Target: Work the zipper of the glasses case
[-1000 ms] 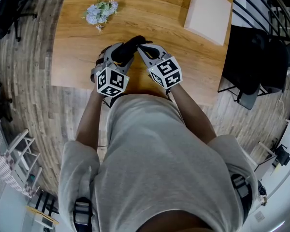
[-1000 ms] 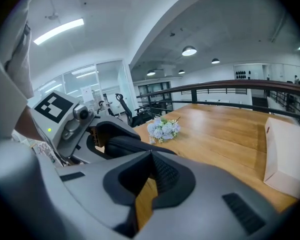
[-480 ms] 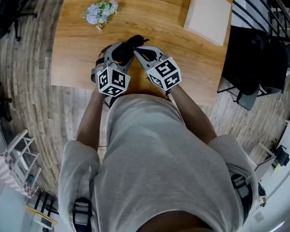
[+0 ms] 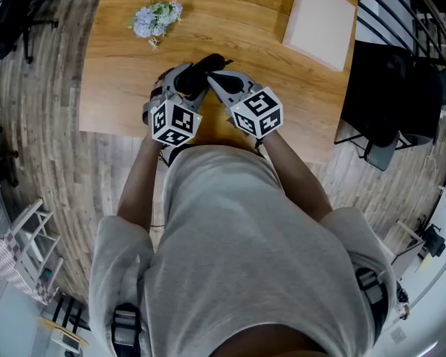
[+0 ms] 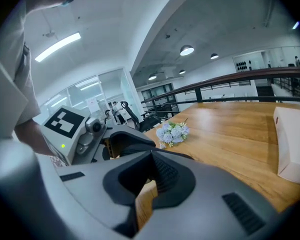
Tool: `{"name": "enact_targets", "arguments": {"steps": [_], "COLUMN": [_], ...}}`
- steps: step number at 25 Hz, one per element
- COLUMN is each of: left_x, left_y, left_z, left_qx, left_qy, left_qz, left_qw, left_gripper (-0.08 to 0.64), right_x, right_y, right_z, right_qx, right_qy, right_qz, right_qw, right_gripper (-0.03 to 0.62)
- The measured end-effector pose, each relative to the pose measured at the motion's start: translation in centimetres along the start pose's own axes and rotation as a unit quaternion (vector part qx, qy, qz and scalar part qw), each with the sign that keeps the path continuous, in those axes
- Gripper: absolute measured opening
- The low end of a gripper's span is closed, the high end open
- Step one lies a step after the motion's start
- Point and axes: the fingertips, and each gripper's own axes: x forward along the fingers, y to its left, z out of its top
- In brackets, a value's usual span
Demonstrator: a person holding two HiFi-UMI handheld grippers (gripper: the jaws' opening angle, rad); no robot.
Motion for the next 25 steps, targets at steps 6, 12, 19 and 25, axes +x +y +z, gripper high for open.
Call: {"name": "enact_targets", "arguments": {"steps": [6, 12, 19, 25], "left_x": [0.2, 0.2, -1.4, -1.3], "left_y": [-0.1, -0.5, -0.5, -0.5], "left_z": [-0.9, -1.5, 1.2, 0.4], "left_qx": [-0.019, -0.035, -0.027, -0.013], "left_qy": [-0.001, -0.024, -0.092, -0.063], "left_qz": [-0.006, -0.020, -0.010, -0.008], "left_qw": [0.9998, 0.9989, 0.9953, 0.9979], "left_gripper": [0.275, 0.275, 0.275, 0.270], "right_x": [-0.4, -1.1, -1.5, -1.4], "right_y": [0.1, -0.8, -2.2, -1.7], "right_z": [0.2, 0.9, 0.6, 0.6], "right_qx": [0.010, 0.029, 0.034, 0.036], "right_qy": [-0.006, -0.019, -0.014, -0.012], "right_qz": [0.009, 0.014, -0.003, 0.008], "right_qw": [1.000, 0.999, 0.999, 0.999], "right_gripper": [0.026, 0.026, 0.026, 0.026]}}
